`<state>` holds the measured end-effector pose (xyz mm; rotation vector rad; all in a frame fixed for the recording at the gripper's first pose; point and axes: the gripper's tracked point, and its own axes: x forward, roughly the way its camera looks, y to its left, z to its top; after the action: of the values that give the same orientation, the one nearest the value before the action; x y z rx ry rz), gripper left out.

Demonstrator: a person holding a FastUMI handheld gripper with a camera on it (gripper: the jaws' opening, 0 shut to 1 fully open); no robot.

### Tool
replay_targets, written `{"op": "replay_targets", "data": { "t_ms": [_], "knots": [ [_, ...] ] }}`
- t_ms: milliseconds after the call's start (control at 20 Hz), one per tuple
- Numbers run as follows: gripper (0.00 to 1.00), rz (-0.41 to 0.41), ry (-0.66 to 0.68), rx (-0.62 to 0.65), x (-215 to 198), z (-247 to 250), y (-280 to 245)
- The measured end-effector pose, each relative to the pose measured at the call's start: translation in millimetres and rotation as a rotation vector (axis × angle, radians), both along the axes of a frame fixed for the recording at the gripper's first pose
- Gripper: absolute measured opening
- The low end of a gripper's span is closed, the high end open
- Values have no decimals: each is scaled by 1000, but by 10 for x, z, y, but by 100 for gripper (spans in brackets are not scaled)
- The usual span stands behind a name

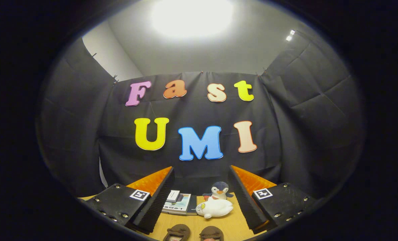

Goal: Open the storage box then place both shoes into the box .Put the left shoe in first, then the right shoe, with the right side of both shoes facing outward in a uniform manner.

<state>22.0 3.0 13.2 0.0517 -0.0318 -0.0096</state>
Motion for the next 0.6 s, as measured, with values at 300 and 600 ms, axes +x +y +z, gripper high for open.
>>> {"op": "replay_targets", "data": {
  "t_ms": [300, 600],
  "knots": [
    [97, 45, 9, 34, -14, -99, 182],
    [97, 152, 49, 150, -74, -329, 593]
  ]
}}
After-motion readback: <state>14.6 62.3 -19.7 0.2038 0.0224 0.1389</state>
